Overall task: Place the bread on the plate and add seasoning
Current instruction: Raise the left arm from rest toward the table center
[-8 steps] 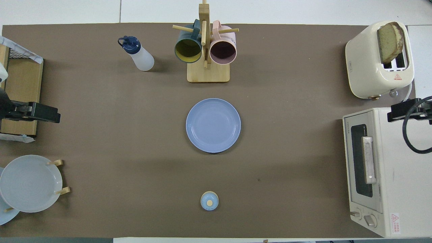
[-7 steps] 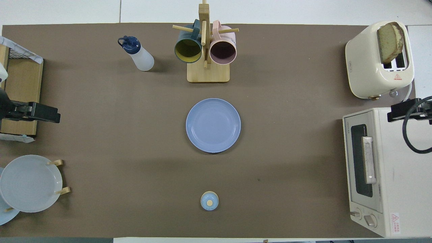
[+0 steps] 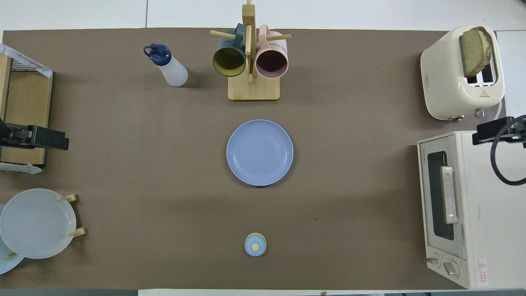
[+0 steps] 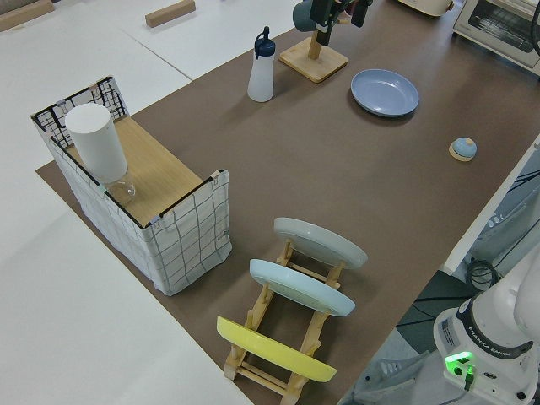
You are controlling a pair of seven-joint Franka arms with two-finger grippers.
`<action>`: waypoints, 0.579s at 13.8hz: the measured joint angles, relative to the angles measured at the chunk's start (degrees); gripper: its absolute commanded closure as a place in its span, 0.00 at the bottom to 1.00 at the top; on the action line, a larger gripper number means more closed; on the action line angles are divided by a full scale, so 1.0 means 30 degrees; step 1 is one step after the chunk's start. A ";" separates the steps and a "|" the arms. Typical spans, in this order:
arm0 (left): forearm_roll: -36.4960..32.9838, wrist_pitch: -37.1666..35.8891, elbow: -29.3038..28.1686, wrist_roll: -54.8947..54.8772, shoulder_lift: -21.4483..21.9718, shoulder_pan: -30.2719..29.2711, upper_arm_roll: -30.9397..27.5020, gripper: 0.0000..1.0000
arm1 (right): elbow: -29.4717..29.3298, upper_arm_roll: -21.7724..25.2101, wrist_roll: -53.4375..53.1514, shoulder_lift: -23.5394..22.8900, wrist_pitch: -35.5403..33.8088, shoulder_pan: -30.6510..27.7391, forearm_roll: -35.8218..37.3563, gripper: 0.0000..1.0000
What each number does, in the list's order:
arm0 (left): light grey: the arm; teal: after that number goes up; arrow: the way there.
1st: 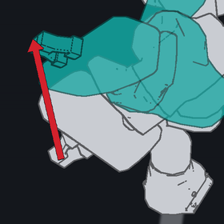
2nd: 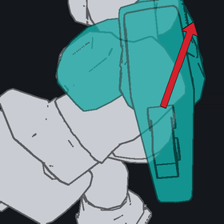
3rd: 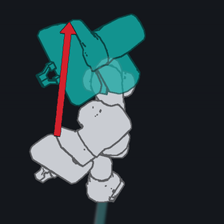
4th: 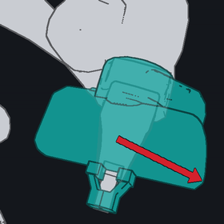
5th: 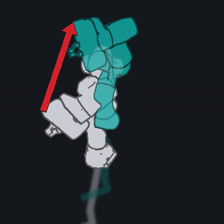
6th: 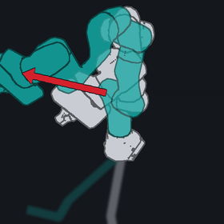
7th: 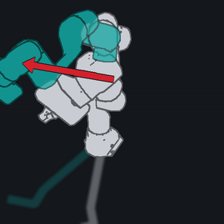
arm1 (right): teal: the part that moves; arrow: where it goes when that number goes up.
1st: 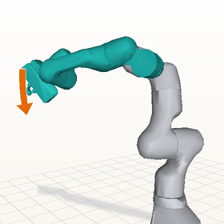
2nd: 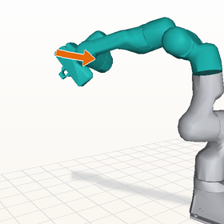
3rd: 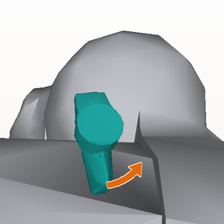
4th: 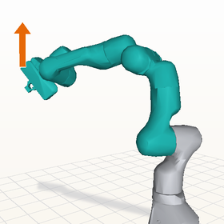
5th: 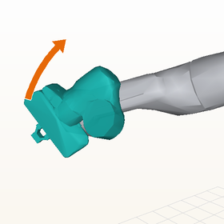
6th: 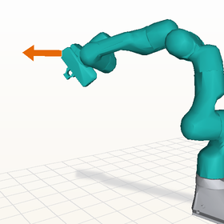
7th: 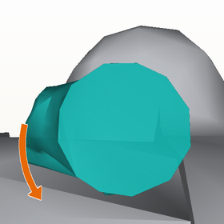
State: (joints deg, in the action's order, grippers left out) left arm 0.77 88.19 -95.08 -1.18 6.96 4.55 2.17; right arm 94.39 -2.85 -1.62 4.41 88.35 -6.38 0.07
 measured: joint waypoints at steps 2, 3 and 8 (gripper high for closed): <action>0.0002 0.0014 -0.0123 0.0000 0.0022 0.0380 0.0105 0.00 | 0.0176 0.0168 0.0164 -0.0657 0.2542 -0.0086 0.0001 0.00; 0.0002 0.0167 -0.0406 0.0002 0.0112 0.0675 0.0181 0.00 | 0.0301 0.0206 0.0447 -0.1170 0.4108 -0.0284 0.0000 0.00; 0.0007 0.7017 -0.5339 0.0001 0.1803 0.1132 0.0304 0.00 | 0.0482 0.0333 0.3477 -0.4475 1.0428 -0.1036 0.0048 0.00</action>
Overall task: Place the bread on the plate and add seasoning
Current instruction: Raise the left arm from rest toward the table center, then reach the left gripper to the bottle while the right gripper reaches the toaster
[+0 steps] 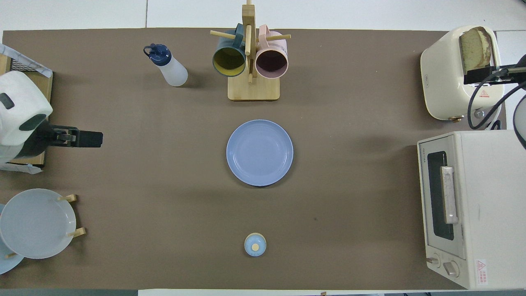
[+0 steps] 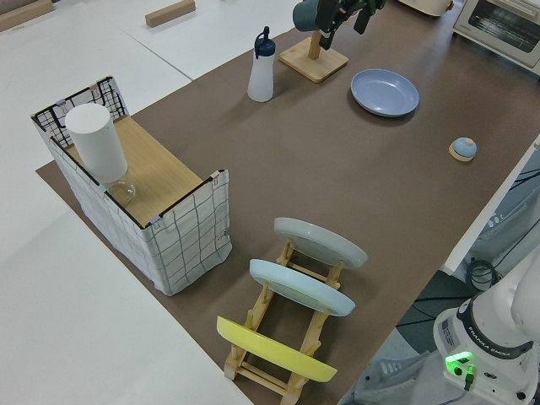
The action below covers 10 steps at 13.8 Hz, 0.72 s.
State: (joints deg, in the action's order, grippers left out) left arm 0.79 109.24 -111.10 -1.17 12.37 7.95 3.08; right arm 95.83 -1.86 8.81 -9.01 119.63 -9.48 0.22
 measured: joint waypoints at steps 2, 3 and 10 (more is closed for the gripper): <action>0.0004 0.3391 -0.2607 0.0130 0.0683 0.0560 0.0038 0.00 | 0.0023 -0.0002 0.0971 -0.0883 0.1737 -0.0024 0.0119 0.03; 0.0004 0.4987 -0.3737 0.0382 0.0876 0.0849 0.0041 0.00 | 0.0030 -0.0001 0.1335 -0.1247 0.2569 -0.0121 0.0178 0.08; 0.0002 1.5348 -0.8295 0.1529 0.0043 0.2089 0.0041 0.00 | -0.0009 0.0022 0.2141 -0.2670 0.5768 -0.0759 0.0207 0.49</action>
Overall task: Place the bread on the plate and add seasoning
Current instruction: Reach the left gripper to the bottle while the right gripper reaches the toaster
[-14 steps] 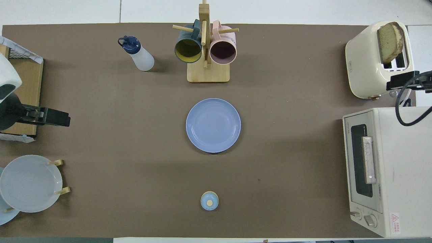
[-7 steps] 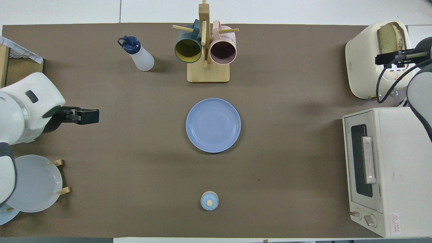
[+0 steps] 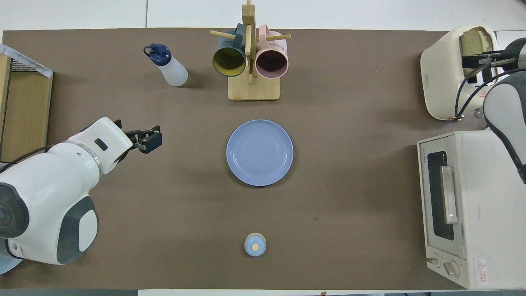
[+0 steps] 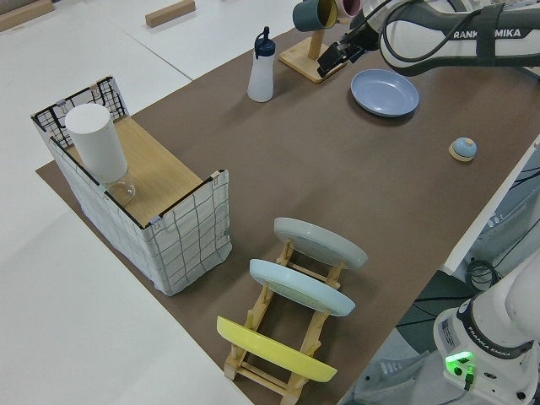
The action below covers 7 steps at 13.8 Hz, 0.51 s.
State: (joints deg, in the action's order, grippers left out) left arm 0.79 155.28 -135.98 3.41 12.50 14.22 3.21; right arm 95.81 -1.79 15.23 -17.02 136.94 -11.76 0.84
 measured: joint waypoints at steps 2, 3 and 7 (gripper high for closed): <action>-0.0001 0.2197 -0.0074 0.0000 -0.1116 0.0000 -0.0006 0.00 | -0.0036 -0.0001 0.0002 0.0000 0.0022 0.0001 0.0004 0.75; -0.0001 0.3463 -0.0092 0.0000 -0.1833 0.0000 -0.0007 0.00 | -0.0052 -0.0003 0.0006 0.0004 -0.0052 0.0002 0.0014 0.89; -0.0002 0.8864 -0.0135 0.0000 -0.5324 0.0004 -0.0032 0.00 | -0.0527 -0.0017 0.1116 0.0062 -0.1908 0.0012 0.0120 1.00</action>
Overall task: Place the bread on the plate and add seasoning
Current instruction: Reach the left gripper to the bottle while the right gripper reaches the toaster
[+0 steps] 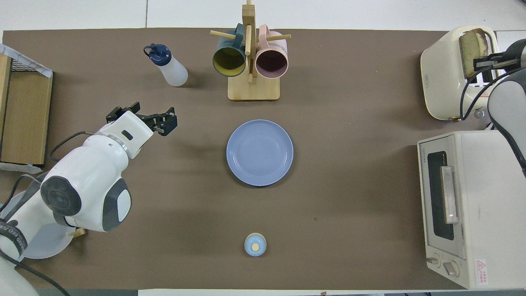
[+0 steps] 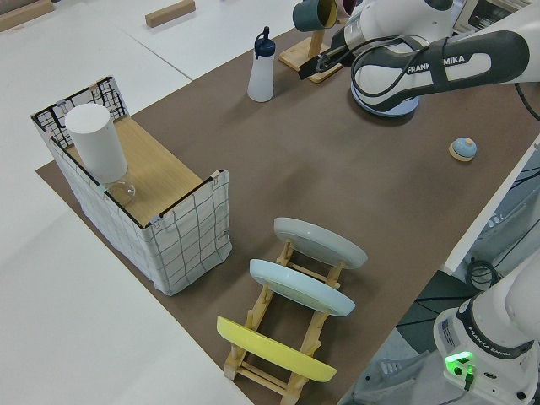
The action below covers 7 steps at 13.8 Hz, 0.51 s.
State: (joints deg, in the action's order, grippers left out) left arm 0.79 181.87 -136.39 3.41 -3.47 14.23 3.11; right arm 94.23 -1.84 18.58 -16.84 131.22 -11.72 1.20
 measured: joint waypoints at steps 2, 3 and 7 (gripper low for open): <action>0.0000 0.1721 0.0035 0.0000 -0.1184 -0.0001 -0.0081 0.00 | -0.0135 -0.0002 0.0734 0.0028 -0.0798 0.0001 0.0014 1.00; 0.0000 0.2486 0.0046 -0.0001 -0.1641 -0.0001 -0.0111 0.00 | -0.0300 0.0002 0.1330 0.0062 -0.1245 0.0000 0.0057 1.00; -0.0002 0.5126 0.0301 -0.0024 -0.3898 0.1104 -0.1305 0.00 | -0.2534 -0.0259 0.2794 0.0679 -0.5097 0.0078 0.2237 1.00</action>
State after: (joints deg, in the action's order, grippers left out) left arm 0.78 197.25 -135.48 3.34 -15.16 17.54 -0.81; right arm 86.63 -2.62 26.96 -14.80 115.93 -11.49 7.91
